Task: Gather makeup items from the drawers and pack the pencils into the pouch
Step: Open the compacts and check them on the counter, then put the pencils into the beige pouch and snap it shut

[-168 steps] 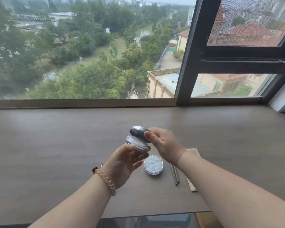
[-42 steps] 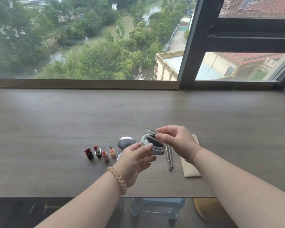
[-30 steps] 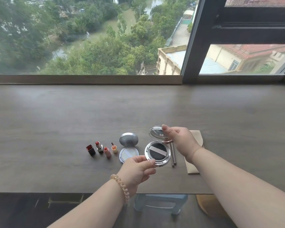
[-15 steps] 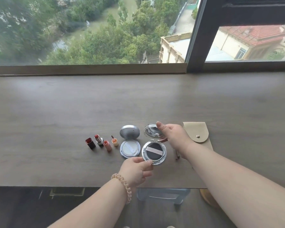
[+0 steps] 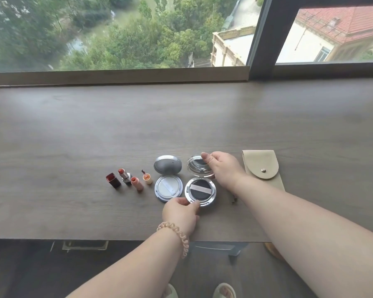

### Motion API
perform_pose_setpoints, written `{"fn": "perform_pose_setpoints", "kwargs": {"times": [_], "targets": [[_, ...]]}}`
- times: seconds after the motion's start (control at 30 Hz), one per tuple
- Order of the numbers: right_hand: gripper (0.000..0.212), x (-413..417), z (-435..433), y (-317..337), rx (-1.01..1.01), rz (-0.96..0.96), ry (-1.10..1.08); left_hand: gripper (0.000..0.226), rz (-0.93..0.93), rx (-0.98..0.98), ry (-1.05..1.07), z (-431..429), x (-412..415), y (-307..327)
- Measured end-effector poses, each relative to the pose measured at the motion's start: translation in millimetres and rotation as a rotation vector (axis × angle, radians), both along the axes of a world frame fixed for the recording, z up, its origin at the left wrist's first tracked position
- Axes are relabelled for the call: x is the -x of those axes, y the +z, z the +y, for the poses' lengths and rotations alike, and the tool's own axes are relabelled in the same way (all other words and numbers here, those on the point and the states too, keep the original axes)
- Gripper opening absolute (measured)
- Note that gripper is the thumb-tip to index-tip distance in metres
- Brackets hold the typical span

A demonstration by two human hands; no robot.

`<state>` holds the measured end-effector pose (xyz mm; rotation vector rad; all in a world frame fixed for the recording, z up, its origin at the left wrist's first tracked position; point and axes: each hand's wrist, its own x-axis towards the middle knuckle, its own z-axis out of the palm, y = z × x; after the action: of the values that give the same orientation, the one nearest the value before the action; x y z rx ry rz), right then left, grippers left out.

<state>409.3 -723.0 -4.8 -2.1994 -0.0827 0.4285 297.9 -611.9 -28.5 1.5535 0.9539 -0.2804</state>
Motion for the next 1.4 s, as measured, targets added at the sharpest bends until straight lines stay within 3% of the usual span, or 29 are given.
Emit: {"fn": "perform_pose_setpoints", "kwargs": {"times": [0.07, 0.57, 0.7, 0.8, 0.9, 1.03, 1.17, 1.4], "targets": [[0.047, -2.1, -0.7, -2.9, 0.05, -0.024, 0.01, 0.014, 0.015, -0.051, 0.002, -1.2, -0.1, -1.8], [0.04, -7.7, 4.1, -1.5, 0.114, -0.051, 0.005, 0.028, 0.087, -0.227, 0.035, -5.7, -4.4, -4.2], [0.028, 3.9, -18.3, 0.0, 0.074, -0.244, -0.184, 0.026, 0.078, -0.176, 0.049, -2.8, -2.5, -5.5], [0.019, 17.9, -45.6, -7.8, 0.285, -0.308, -0.291, 0.032, 0.062, -0.176, 0.063, -0.4, -0.4, -3.3], [0.021, 26.7, -62.2, -18.6, 0.515, -0.261, -0.278, 0.032, 0.03, -0.174, 0.101, -1.0, -1.3, 3.4], [0.034, 29.6, -62.0, -21.9, 0.662, -0.157, -0.221, 0.025, -0.018, -0.179, 0.107, -3.4, -6.7, 14.0], [0.038, 27.7, -54.3, -20.9, 0.715, -0.095, -0.174, 0.02, -0.036, -0.191, 0.09, -4.1, -8.2, 20.3], [0.027, 26.2, -46.7, -19.2, 0.702, 0.001, -0.114, 0.008, -0.06, -0.163, 0.084, -3.7, 1.0, 31.6]]}}
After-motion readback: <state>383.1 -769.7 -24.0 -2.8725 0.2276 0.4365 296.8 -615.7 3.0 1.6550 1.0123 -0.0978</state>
